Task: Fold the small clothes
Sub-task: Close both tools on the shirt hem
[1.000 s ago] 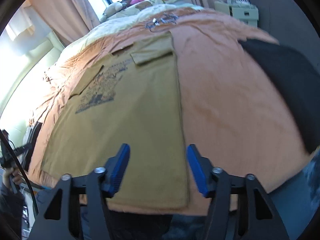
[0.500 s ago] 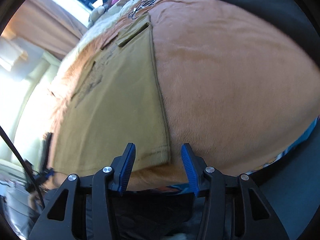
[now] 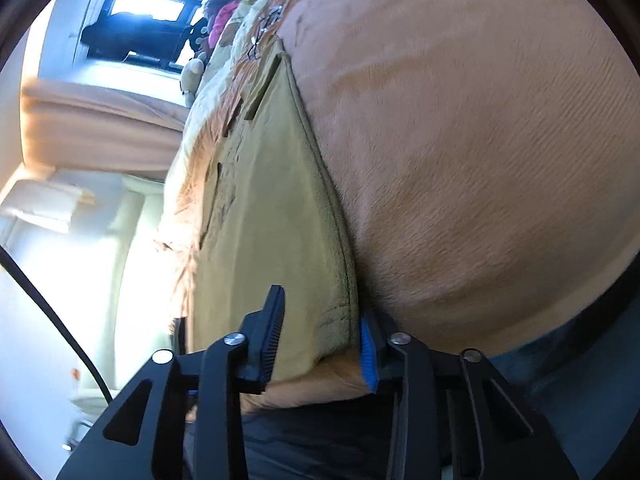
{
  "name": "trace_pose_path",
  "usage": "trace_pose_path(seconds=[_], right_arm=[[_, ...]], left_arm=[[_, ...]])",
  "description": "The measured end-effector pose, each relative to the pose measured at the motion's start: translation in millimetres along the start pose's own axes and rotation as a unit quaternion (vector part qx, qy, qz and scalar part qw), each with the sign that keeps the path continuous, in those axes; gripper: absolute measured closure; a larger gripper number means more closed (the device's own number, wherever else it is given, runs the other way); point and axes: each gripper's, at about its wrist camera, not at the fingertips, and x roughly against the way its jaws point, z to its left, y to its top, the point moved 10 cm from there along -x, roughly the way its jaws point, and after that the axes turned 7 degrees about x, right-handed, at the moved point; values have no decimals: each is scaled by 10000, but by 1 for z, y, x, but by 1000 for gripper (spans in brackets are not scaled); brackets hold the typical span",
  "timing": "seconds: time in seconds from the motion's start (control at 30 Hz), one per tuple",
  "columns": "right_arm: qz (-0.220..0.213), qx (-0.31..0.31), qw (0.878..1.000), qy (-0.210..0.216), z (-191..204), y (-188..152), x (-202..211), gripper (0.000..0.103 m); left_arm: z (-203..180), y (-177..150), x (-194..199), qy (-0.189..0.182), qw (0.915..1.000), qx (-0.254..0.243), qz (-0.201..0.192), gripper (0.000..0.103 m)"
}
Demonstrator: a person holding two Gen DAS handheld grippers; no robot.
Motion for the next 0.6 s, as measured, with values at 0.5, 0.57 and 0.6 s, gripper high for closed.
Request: trace_pose_path(seconds=[0.5,0.57,0.6], right_arm=[[-749,605,9953,-137,46,-11,60,101],[-846,741,9936,-74,61,-17,74,101],[-884,790,9929,-43,66,-20,81,101]], left_arm=[[-46,12,85,-500,9954,-298,-756,99],[-55,11,108,-595,9936,-339,-901,99],[-59,9,121,-653,9925,-354,-974,99]])
